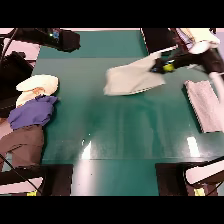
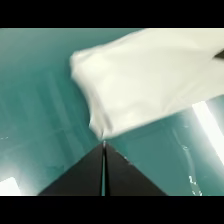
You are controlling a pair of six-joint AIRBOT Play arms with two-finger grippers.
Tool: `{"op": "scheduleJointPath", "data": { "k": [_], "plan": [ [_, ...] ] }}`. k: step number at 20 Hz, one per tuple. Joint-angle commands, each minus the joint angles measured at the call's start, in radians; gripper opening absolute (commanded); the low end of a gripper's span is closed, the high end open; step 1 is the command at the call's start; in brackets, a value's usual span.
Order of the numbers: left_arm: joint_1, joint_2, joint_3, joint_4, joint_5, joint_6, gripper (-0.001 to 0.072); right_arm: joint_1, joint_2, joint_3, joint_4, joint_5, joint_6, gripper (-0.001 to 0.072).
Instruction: Fold the shirts.
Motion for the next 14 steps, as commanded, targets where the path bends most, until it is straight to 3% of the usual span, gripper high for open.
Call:
{"op": "scheduleJointPath", "data": {
  "k": [1,7,14],
  "plan": [
    [-0.019,0.0,0.0,-0.009,0.022,-0.003,0.002,-0.254,0.103,0.002,-0.089,0.074,0.014,0.0015],
    [-0.019,0.0,0.0,-0.01,0.022,-0.03,0.002,-0.561,0.145,0.003,-0.076,-0.006,0.022,0.0015],
    [-0.019,0.0,0.0,-0.011,0.021,-0.052,0.002,-0.579,0.146,0.13,-0.077,0.047,0.029,0.0015]
  ]
}}
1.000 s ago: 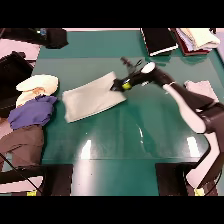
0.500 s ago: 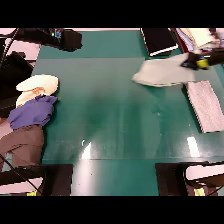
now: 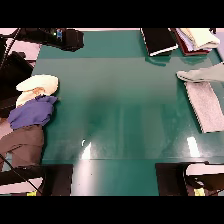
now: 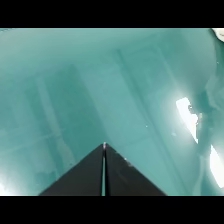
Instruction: Fold the shirts.
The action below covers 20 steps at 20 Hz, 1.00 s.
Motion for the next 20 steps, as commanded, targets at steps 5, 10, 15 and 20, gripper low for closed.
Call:
{"op": "scheduleJointPath", "data": {
  "k": [5,10,15,20],
  "plan": [
    [0.0,0.0,0.0,0.001,-0.015,-0.004,0.002,0.004,0.044,0.12,-0.058,0.074,0.057,0.0015],
    [0.0,0.0,0.0,0.001,-0.015,0.003,0.0021,-0.016,0.141,-0.004,-0.143,0.106,0.076,0.0015],
    [0.0,0.0,0.0,0.004,-0.02,0.01,0.0021,-0.03,0.266,-0.263,-0.249,0.142,0.076,0.0017],
    [0.0,0.0,0.0,0.004,-0.037,0.035,0.0021,-0.031,0.414,-0.501,-0.479,0.169,0.077,0.0613]
  ]
}}
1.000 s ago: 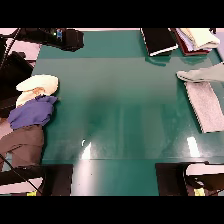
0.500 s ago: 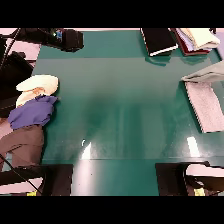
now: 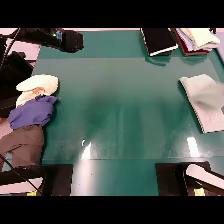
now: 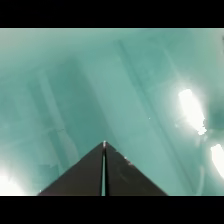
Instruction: Fold the shirts.
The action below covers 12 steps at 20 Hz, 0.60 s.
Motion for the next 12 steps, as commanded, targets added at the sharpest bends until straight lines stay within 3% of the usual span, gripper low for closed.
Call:
{"op": "scheduleJointPath", "data": {
  "k": [1,3,8,12],
  "plan": [
    [0.0,0.0,0.0,0.0,-0.008,0.025,0.002,-0.001,0.108,-0.144,-0.154,0.018,0.003,0.0634],
    [0.0,0.0,0.0,0.0,-0.008,0.026,0.0021,-0.001,0.157,-0.148,-0.128,-0.002,0.02,0.0634],
    [0.0,0.0,0.0,-0.005,-0.007,0.022,0.0021,0.097,0.23,-0.149,0.21,-0.06,0.023,0.0631],
    [0.0,0.0,0.0,-0.018,0.001,0.023,0.0021,0.351,0.218,-0.149,0.222,-0.066,0.023,0.0623]
  ]
}}
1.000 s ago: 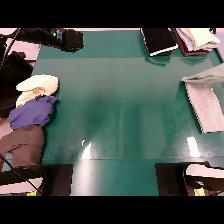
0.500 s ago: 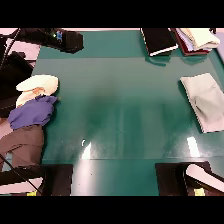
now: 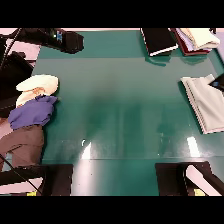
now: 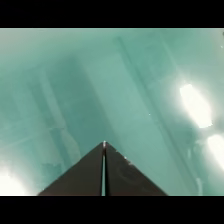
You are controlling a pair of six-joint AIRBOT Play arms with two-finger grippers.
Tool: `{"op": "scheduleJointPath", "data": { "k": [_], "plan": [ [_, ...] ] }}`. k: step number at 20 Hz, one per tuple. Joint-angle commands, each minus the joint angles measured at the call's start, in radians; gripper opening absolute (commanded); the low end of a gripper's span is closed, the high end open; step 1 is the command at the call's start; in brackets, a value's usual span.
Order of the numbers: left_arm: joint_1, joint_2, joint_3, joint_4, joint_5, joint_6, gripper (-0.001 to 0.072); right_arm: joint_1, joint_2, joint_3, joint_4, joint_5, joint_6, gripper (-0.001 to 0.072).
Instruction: Fold the shirts.
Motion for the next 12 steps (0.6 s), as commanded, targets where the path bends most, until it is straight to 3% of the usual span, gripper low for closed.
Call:
{"op": "scheduleJointPath", "data": {
  "k": [1,2,4,6,12],
  "plan": [
    [0.0,0.0,0.0,-0.006,0.006,0.001,0.0021,0.204,-0.006,-0.003,0.054,-0.02,0.001,0.0621],
    [0.0,0.0,0.0,-0.006,0.009,0.001,0.0022,0.266,-0.017,-0.003,0.055,-0.031,0.001,0.0592],
    [0.0,0.0,0.0,-0.006,0.029,0.001,0.0021,0.37,-0.036,-0.003,0.055,-0.051,0.0,0.0382],
    [0.0,0.0,0.0,-0.006,0.055,0.001,0.0021,0.443,-0.048,-0.003,0.055,-0.056,-0.007,0.001],
    [0.0,0.0,0.0,-0.006,0.134,0.001,0.0022,0.512,-0.051,-0.003,0.061,-0.072,-0.006,0.0017]
  ]
}}
